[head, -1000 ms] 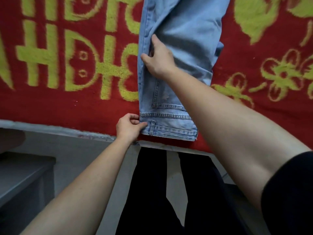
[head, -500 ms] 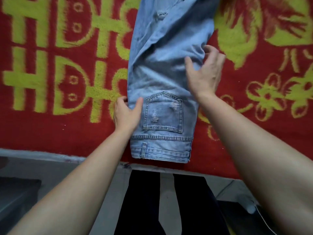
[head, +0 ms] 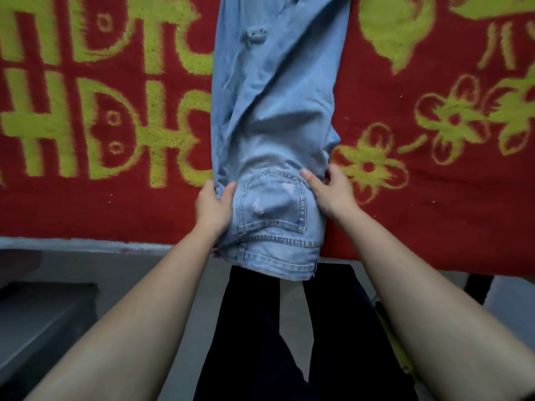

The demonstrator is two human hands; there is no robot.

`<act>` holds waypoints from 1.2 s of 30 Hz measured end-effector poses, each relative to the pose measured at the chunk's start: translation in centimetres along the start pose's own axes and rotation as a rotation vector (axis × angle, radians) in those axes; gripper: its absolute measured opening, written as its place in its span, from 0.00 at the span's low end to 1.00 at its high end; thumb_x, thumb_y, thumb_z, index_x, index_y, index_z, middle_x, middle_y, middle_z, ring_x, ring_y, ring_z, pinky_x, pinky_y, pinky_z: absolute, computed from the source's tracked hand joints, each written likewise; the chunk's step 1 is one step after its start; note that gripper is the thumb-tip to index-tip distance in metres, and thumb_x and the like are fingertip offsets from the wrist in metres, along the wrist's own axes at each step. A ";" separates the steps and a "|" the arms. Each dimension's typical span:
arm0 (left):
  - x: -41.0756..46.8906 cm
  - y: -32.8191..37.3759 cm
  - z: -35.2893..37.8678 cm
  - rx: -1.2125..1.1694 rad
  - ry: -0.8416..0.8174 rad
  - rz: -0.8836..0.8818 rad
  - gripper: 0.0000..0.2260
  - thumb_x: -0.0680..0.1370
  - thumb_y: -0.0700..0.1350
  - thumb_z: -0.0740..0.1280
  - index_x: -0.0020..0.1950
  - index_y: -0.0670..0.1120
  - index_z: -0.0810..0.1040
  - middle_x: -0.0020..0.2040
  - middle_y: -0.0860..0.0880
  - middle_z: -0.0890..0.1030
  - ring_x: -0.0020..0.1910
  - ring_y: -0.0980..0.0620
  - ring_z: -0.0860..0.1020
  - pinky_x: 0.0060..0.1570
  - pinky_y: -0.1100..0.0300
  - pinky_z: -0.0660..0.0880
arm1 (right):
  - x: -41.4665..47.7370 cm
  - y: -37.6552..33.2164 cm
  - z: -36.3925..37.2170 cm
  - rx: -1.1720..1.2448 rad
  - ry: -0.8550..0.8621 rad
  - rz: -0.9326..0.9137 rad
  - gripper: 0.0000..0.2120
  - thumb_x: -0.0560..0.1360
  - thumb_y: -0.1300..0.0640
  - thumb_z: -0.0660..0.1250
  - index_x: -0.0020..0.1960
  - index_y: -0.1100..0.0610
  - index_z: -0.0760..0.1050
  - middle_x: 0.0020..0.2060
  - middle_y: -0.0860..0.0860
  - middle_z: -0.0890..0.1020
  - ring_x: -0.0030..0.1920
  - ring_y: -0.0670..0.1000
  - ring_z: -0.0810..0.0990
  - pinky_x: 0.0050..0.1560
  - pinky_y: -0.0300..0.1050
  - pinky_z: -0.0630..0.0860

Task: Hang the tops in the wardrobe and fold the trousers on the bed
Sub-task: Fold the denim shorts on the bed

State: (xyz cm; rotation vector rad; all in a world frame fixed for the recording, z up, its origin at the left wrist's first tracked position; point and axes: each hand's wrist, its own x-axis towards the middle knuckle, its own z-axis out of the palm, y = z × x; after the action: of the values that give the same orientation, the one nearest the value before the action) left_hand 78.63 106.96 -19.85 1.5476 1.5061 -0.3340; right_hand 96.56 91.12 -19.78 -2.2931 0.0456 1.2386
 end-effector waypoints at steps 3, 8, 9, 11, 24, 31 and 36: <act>-3.0 -2.5 0.5 0.096 -0.080 -0.046 0.13 0.79 0.53 0.67 0.48 0.42 0.73 0.43 0.47 0.79 0.49 0.40 0.79 0.42 0.55 0.68 | -2.2 2.8 -1.0 -0.171 -0.112 0.061 0.24 0.71 0.42 0.74 0.61 0.55 0.75 0.58 0.54 0.83 0.60 0.56 0.80 0.62 0.53 0.75; -2.4 0.3 0.7 0.325 0.106 0.039 0.20 0.75 0.58 0.67 0.58 0.45 0.69 0.57 0.41 0.78 0.58 0.38 0.76 0.52 0.48 0.71 | -1.3 -0.5 -2.9 -0.389 -0.005 0.024 0.35 0.63 0.38 0.67 0.64 0.56 0.68 0.59 0.56 0.78 0.60 0.61 0.78 0.56 0.52 0.75; -1.6 1.8 0.6 0.278 0.144 0.109 0.24 0.75 0.57 0.67 0.63 0.44 0.68 0.61 0.42 0.75 0.62 0.40 0.73 0.57 0.48 0.70 | -0.8 -1.7 -3.3 -0.316 0.084 -0.038 0.34 0.65 0.40 0.67 0.66 0.56 0.68 0.60 0.56 0.76 0.60 0.60 0.77 0.58 0.53 0.74; 0.9 5.4 0.2 0.186 0.178 0.247 0.28 0.76 0.57 0.67 0.71 0.43 0.66 0.65 0.41 0.71 0.66 0.42 0.70 0.64 0.50 0.66 | 1.1 -4.6 -4.4 -0.174 0.225 -0.164 0.31 0.71 0.47 0.68 0.71 0.56 0.66 0.63 0.57 0.73 0.62 0.58 0.75 0.64 0.51 0.71; 15.2 24.2 -3.6 -0.814 -0.153 -0.052 0.14 0.82 0.49 0.63 0.38 0.45 0.74 0.25 0.52 0.78 0.22 0.57 0.76 0.23 0.67 0.72 | 12.9 -21.3 -7.1 -0.293 0.758 -0.492 0.34 0.75 0.50 0.63 0.77 0.61 0.58 0.71 0.57 0.65 0.71 0.54 0.65 0.70 0.39 0.58; 19.5 29.5 -5.7 -0.837 -0.534 -0.045 0.16 0.83 0.48 0.59 0.48 0.40 0.82 0.45 0.42 0.86 0.44 0.46 0.85 0.41 0.55 0.82 | 19.9 -30.4 -6.7 -0.282 0.277 -0.384 0.20 0.79 0.42 0.62 0.57 0.59 0.75 0.59 0.58 0.80 0.61 0.57 0.77 0.60 0.47 0.71; 21.1 31.5 -6.2 -0.932 -0.567 0.091 0.11 0.81 0.46 0.64 0.48 0.42 0.84 0.44 0.44 0.86 0.45 0.46 0.85 0.41 0.52 0.81 | 22.0 -32.3 -8.5 -0.057 0.423 -0.404 0.14 0.79 0.53 0.59 0.57 0.52 0.81 0.56 0.52 0.83 0.59 0.53 0.79 0.60 0.43 0.69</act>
State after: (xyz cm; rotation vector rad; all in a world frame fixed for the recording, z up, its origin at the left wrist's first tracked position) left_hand 108.90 130.66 -18.99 0.6825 0.9116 0.0119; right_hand 124.61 119.64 -19.29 -2.4181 -0.2907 0.5514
